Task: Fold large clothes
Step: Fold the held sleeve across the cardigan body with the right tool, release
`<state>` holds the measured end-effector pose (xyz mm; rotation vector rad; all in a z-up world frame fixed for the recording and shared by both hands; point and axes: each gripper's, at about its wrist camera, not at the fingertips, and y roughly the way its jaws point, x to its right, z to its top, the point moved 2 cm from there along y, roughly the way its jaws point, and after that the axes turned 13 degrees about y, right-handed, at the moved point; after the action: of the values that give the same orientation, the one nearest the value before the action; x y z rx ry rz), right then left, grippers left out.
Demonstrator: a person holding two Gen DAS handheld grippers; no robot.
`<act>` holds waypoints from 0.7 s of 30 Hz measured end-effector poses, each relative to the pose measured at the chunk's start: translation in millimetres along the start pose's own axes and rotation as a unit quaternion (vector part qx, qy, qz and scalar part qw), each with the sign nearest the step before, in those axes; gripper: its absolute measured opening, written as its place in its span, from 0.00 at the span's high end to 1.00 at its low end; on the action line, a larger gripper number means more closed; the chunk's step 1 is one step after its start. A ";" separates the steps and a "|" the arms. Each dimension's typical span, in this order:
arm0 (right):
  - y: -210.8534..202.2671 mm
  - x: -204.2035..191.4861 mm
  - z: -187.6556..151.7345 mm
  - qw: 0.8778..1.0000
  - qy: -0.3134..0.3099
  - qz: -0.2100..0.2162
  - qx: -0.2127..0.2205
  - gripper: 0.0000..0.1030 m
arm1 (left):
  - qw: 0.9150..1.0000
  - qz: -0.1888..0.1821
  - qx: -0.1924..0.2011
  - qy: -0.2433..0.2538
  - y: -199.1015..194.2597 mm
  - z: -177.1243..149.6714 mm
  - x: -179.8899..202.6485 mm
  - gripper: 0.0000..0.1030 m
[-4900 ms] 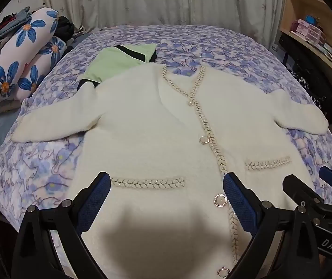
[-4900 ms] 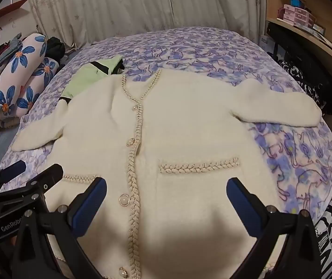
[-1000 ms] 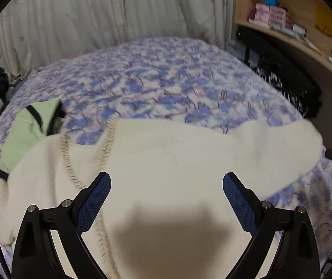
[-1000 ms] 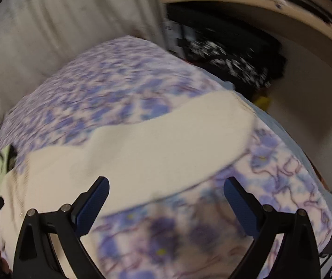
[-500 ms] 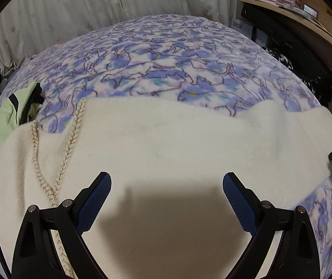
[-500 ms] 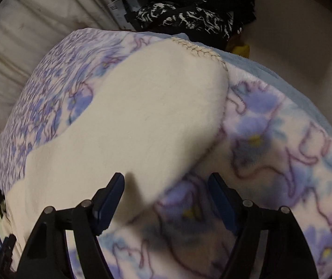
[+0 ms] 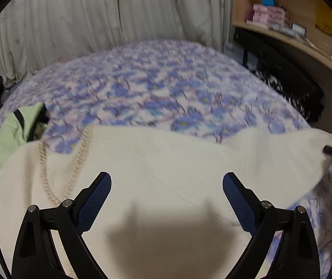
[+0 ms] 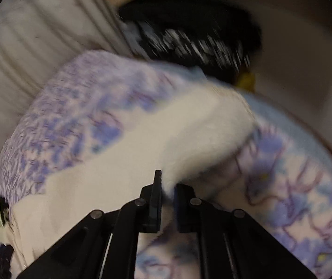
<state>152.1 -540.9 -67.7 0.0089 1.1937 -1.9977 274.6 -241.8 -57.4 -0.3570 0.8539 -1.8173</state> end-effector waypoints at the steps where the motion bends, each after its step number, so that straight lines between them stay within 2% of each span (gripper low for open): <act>1: -15.2 -18.3 -2.7 0.999 -0.026 0.019 0.013 0.93 | 1.000 0.005 0.004 -0.001 -5.0 -0.1 -4.9 0.07; 4: -50.8 -67.4 -16.9 0.993 -0.093 0.065 0.036 0.93 | 1.000 0.006 0.005 -0.025 -22.0 -3.9 -30.4 0.07; 7: -86.8 -129.9 -53.4 0.975 -0.178 0.121 0.049 0.93 | 0.998 0.012 -0.005 -0.059 -35.4 -14.5 -63.9 0.07; 10: -100.7 -175.7 -97.0 0.957 -0.233 0.171 0.024 0.93 | 0.996 0.017 -0.010 -0.084 -44.6 -31.8 -96.2 0.07; 12: -97.8 -200.2 -130.4 0.945 -0.266 0.191 -0.003 0.93 | 0.995 0.036 -0.016 -0.094 -50.8 -48.8 -121.0 0.07; 14: -88.3 -218.8 -166.5 0.932 -0.303 0.196 -0.027 0.92 | 0.994 0.048 -0.023 -0.100 -53.3 -65.7 -138.6 0.07; 17: -60.7 -231.3 -223.4 0.916 -0.337 0.197 -0.096 0.89 | 0.992 0.052 -0.033 -0.106 -53.8 -90.9 -159.1 0.07; 20: -35.0 -228.0 -266.9 0.908 -0.352 0.172 -0.148 0.73 | 0.992 0.045 -0.052 -0.110 -47.5 -112.6 -168.0 0.07; 21: -31.8 -223.4 -277.0 0.907 -0.353 0.165 -0.158 0.63 | 0.991 0.037 -0.058 -0.112 -44.4 -118.1 -168.9 0.07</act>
<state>183.7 -188.1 -113.7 -0.5891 0.9322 -1.3063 241.9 -35.2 -84.4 -0.5842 0.8067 -1.6270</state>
